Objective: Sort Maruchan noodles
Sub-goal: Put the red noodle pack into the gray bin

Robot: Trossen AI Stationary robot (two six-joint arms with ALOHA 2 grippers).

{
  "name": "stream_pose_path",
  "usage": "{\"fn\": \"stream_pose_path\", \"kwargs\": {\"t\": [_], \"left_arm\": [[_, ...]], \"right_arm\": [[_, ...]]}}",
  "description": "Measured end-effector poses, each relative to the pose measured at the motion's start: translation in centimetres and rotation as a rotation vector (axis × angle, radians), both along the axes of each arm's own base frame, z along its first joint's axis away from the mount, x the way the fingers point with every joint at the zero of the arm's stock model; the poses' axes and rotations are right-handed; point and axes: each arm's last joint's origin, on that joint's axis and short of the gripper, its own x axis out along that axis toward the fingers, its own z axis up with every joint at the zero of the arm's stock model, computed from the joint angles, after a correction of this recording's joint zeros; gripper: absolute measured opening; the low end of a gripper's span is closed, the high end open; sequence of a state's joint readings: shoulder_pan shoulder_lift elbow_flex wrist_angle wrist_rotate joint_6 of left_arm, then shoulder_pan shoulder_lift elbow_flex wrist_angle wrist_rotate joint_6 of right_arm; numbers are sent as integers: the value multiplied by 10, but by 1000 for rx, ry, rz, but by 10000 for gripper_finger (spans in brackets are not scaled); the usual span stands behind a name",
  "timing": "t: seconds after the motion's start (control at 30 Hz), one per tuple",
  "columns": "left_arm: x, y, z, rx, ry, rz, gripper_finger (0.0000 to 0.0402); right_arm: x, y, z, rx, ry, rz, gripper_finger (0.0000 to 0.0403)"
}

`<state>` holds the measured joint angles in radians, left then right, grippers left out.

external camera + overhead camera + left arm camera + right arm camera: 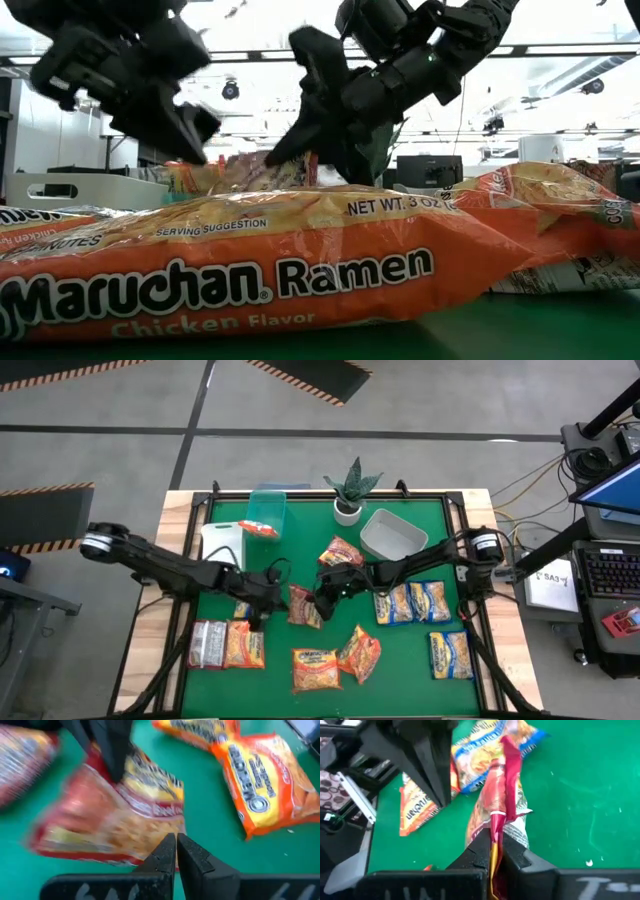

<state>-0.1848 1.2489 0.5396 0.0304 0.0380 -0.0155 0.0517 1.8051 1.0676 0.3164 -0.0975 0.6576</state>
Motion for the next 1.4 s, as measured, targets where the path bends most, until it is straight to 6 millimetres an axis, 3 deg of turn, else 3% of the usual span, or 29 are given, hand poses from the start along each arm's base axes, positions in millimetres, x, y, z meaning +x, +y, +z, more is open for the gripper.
{"fn": "stream_pose_path", "kwargs": {"t": [0.3, 0.47, 0.7, 1.17, 1.27, 1.4], "left_arm": [[-19, 10, 52, 144, -307, 7, 0], [-22, 12, 58, 120, -337, 51, 0], [-12, 12, 45, 23, -278, 123, 15], [7, 7, 18, -55, -174, 123, 211], [11, 6, 10, -56, -143, 113, 230], [17, 5, 2, -58, -123, 117, 227]], "right_arm": [[-8, 0, 27, -118, -63, 58, 8], [-10, 6, 27, -175, -59, 120, 8], [-10, 18, 23, -305, -69, 183, 8], [-14, 36, 21, -453, -54, 214, 8], [-14, 36, 21, -465, -56, 221, 8], [-14, 37, 21, -474, -57, 227, 8]]}}
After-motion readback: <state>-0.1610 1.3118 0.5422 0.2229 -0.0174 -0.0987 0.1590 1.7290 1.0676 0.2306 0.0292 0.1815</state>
